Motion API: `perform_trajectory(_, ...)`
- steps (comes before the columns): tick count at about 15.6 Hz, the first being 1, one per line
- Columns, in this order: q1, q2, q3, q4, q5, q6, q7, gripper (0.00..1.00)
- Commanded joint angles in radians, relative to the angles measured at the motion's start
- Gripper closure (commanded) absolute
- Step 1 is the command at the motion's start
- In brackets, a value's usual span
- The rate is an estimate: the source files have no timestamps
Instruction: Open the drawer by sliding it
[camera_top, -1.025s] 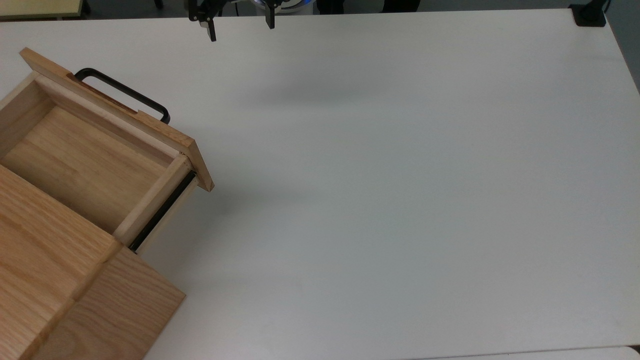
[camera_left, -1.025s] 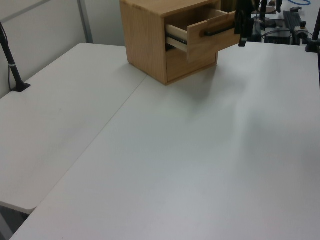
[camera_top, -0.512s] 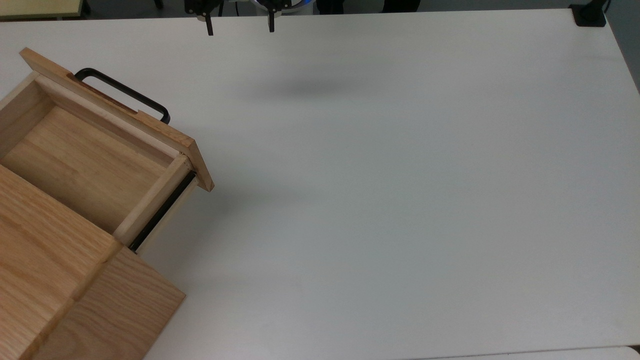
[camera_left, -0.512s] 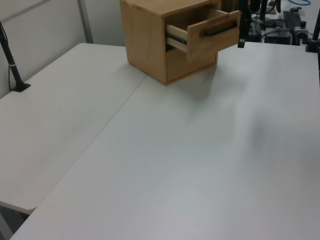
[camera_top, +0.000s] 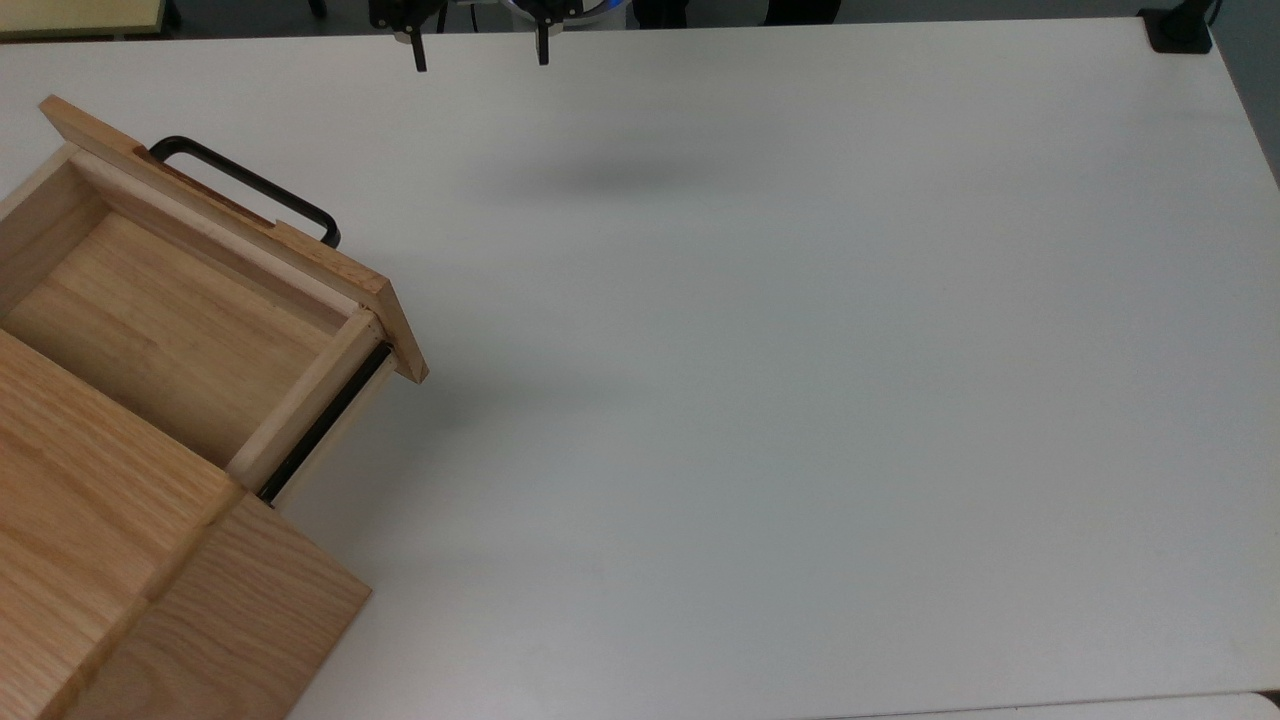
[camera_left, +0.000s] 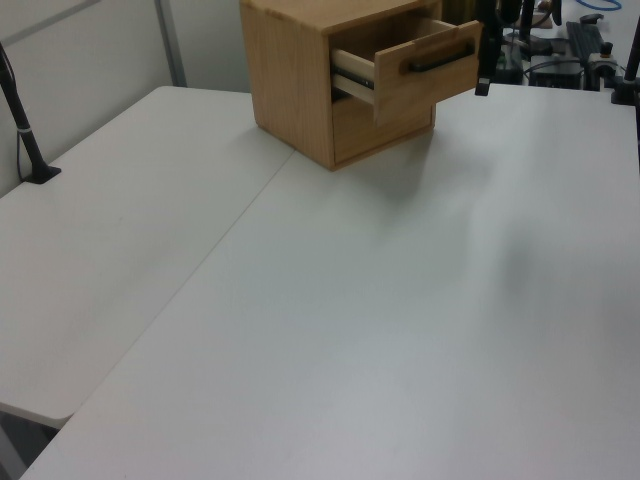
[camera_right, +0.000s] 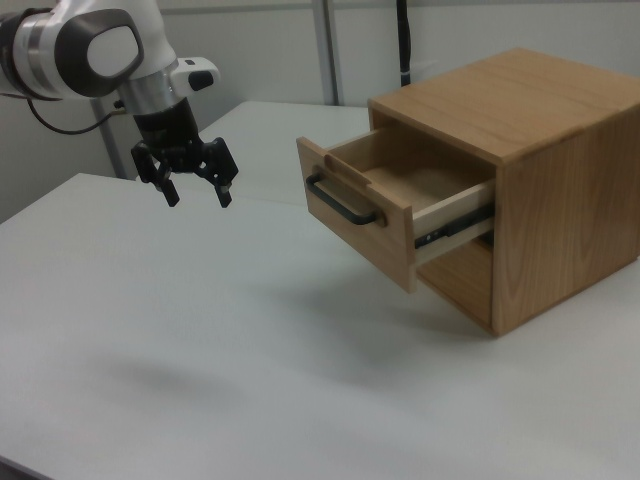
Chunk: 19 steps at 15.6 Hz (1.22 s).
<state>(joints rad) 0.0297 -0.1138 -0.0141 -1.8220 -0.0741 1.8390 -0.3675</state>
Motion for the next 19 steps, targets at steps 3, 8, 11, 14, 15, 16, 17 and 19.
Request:
perform_trajectory(3, -0.004, 0.112, 0.019, 0.211, 0.004, -0.239, 0.458, 0.0)
perform_trajectory(8, -0.005, 0.108, 0.02, 0.196, -0.012, -0.245, 0.247, 0.0)
perform_trajectory(11, -0.007, 0.108, 0.02, 0.196, -0.013, -0.248, 0.2, 0.0)
perform_trajectory(14, -0.005, 0.109, 0.02, 0.196, -0.013, -0.247, 0.208, 0.0)
perform_trajectory(15, -0.005, 0.109, 0.02, 0.198, -0.013, -0.247, 0.211, 0.0)
perform_trajectory(16, -0.007, 0.109, 0.02, 0.198, -0.013, -0.247, 0.211, 0.0)
perform_trajectory(17, -0.007, 0.109, 0.02, 0.198, -0.012, -0.247, 0.211, 0.0)
perform_trajectory(19, -0.007, 0.111, 0.02, 0.198, -0.013, -0.247, 0.21, 0.0)
